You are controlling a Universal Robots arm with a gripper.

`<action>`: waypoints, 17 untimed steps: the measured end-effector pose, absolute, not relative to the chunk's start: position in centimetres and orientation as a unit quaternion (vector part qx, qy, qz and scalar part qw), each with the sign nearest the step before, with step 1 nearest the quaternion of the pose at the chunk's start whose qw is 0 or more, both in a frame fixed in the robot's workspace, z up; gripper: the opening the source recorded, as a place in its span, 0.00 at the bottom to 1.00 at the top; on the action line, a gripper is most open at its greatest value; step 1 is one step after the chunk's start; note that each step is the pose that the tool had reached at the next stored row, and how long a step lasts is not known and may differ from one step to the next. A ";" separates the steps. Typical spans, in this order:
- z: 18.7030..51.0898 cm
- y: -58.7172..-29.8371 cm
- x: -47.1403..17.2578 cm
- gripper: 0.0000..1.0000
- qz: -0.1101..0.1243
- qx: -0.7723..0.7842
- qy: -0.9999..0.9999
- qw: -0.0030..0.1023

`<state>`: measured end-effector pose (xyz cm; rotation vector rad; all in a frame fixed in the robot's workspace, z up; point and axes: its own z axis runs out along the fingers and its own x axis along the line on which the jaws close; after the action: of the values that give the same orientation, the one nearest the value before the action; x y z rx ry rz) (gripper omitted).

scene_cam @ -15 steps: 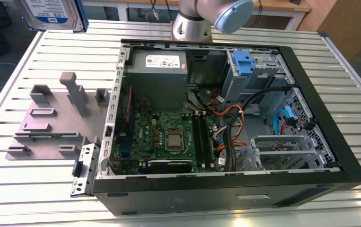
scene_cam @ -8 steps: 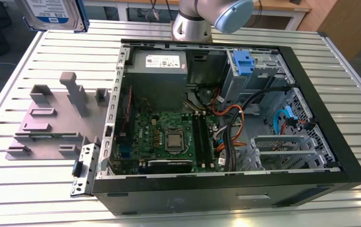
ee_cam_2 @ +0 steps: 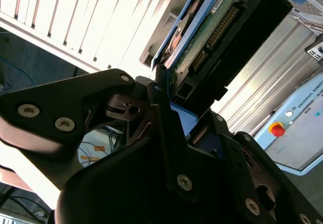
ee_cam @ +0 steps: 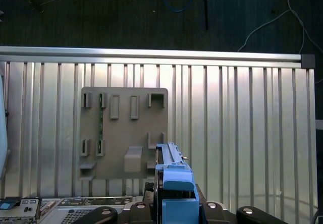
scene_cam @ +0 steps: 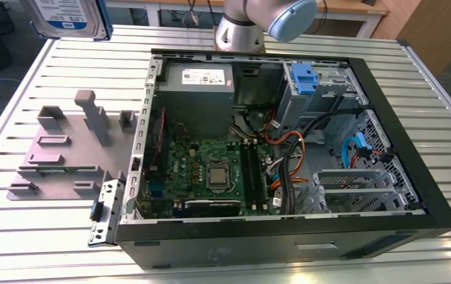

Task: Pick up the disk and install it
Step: 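Pick up the disk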

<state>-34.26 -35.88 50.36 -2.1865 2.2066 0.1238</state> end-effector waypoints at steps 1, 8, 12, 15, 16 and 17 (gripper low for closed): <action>50.4 -35.9 -34.2 0.37 0.040 -0.703 0.710 0.016; 50.4 -35.9 -34.1 0.37 0.040 -0.703 0.710 0.016; 50.4 -35.9 -34.0 0.37 0.040 -0.703 0.710 0.016; 50.4 -35.9 -33.9 0.37 0.040 -0.703 0.710 0.016; 50.4 -35.9 -33.9 0.37 0.040 -0.703 0.710 0.016; 50.4 -35.9 -33.8 0.37 0.040 -0.703 0.710 0.016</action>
<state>-33.84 -35.89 50.36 -2.1866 2.2067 0.1239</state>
